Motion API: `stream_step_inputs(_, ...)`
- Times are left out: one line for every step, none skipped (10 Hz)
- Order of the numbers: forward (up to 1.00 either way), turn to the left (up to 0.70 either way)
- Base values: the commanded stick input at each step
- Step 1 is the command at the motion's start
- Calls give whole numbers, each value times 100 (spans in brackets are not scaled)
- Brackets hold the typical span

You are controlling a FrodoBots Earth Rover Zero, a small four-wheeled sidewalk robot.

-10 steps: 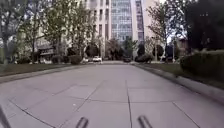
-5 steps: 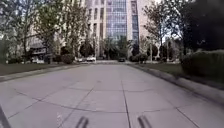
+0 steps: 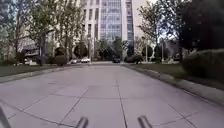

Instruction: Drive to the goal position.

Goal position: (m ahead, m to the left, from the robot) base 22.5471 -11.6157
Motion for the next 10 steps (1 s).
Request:
stream_step_inputs(70, 0)
stream_step_inputs(70, 0)
stream_step_inputs(70, 0)
stream_step_inputs(70, 0)
stream_step_inputs(70, 0)
stream_step_inputs(70, 0)
stream_step_inputs(70, 0)
stream_step_inputs(70, 0)
stream_step_inputs(70, 0)
stream_step_inputs(70, 0)
